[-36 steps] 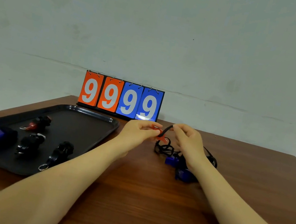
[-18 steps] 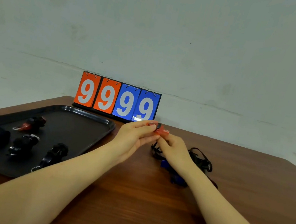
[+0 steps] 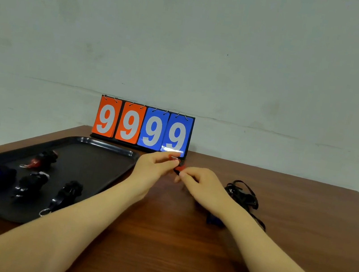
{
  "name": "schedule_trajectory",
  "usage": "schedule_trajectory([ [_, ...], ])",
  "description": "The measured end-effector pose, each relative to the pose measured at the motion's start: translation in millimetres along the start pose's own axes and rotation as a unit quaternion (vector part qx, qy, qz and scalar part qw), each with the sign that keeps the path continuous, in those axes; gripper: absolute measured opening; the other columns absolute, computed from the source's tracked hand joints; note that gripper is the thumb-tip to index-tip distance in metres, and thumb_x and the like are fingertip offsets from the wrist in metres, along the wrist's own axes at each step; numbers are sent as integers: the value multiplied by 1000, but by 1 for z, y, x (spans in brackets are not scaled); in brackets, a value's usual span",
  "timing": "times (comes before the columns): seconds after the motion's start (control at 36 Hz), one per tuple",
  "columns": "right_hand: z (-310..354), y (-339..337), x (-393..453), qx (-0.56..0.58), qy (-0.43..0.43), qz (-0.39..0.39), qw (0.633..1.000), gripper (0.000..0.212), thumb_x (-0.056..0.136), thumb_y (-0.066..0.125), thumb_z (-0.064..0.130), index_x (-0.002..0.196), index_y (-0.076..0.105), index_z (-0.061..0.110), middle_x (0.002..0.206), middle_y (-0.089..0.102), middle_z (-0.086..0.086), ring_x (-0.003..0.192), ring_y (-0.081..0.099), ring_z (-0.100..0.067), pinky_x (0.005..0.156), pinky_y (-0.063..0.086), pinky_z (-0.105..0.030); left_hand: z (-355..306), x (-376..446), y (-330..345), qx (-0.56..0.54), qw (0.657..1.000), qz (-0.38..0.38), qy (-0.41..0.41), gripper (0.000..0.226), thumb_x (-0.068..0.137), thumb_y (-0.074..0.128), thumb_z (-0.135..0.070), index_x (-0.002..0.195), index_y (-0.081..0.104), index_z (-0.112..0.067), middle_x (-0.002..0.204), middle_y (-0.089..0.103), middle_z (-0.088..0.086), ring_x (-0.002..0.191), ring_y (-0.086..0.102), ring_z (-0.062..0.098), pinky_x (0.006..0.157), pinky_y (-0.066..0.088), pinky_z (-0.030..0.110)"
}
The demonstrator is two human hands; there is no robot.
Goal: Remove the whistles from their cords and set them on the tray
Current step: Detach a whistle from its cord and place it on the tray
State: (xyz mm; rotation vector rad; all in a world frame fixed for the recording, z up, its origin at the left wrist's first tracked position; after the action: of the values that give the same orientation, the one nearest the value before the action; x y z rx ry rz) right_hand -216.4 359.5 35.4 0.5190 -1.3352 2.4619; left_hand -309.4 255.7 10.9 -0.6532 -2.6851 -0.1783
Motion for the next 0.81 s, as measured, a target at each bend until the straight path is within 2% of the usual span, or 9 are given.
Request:
schedule_trajectory([
  [0.08,-3,-7,0,73,8,-26,997,33,96,47,23,72,69,24,74,66,-2,69,58,-15,69,45,-29,0,1,-2,41,999,1,2,32,87,68,-18,119,67,-21,114,67,1,114,60,17,89,55,32],
  [0.11,-5,-9,0,99,15,-37,994,34,96,48,23,70,69,23,75,66,-8,66,57,-16,66,45,-29,-1,0,-1,51,999,7,4,30,87,68,-17,117,67,-22,114,67,1,113,60,17,91,55,33],
  [0.19,-9,-18,-1,186,47,-67,979,34,99,47,22,72,66,15,62,61,6,48,47,2,49,36,-14,-6,-2,4,91,995,38,25,27,88,66,-16,114,67,-25,113,67,-1,110,61,13,86,55,25],
  [0.25,-16,-24,-2,218,70,-91,969,34,100,46,24,72,63,14,49,52,12,43,39,-1,45,31,-14,-10,-7,10,89,993,65,31,25,89,65,-15,110,67,-29,110,67,-3,104,62,9,78,55,18],
  [0.33,-28,-31,-4,250,105,-126,954,32,99,48,27,75,63,12,48,41,9,44,30,-7,43,27,-18,-15,-11,19,56,993,104,25,24,89,65,-14,104,68,-32,108,69,-3,104,65,12,87,55,26],
  [0.5,-32,-33,-4,276,118,-127,945,30,98,51,27,72,60,17,46,40,10,42,30,-7,41,27,-17,-20,-17,33,6,985,173,-18,24,92,61,-14,112,69,-24,108,72,2,106,66,17,95,51,31],
  [0.58,-29,-30,-3,239,102,-116,959,28,99,50,28,78,65,16,45,46,10,41,36,-4,41,32,-15,-23,-20,36,-39,979,196,-34,24,93,58,-11,112,69,-21,109,72,4,106,66,19,90,52,27],
  [0.67,-31,-23,1,176,103,-108,973,35,98,50,34,86,69,6,50,51,8,42,41,-2,42,35,-13,-23,-21,36,-98,974,199,-46,23,93,56,-6,108,70,-16,108,72,8,104,67,21,83,54,23],
  [0.81,-37,-16,4,193,131,-89,968,43,97,50,35,85,64,-3,54,44,3,46,36,-7,43,32,-15,-14,-19,36,-153,971,171,-67,23,92,57,-6,111,69,-12,107,72,11,105,67,22,83,54,24],
])
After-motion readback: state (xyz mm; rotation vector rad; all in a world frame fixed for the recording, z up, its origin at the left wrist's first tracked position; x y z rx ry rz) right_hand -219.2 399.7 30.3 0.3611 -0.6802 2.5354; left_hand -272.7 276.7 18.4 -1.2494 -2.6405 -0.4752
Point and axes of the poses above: each hand's wrist, its own x-axis towards the middle knuckle, its own y-axis out of the palm, z = x × y, the point moved 7 cm from there along x, towards the middle knuckle
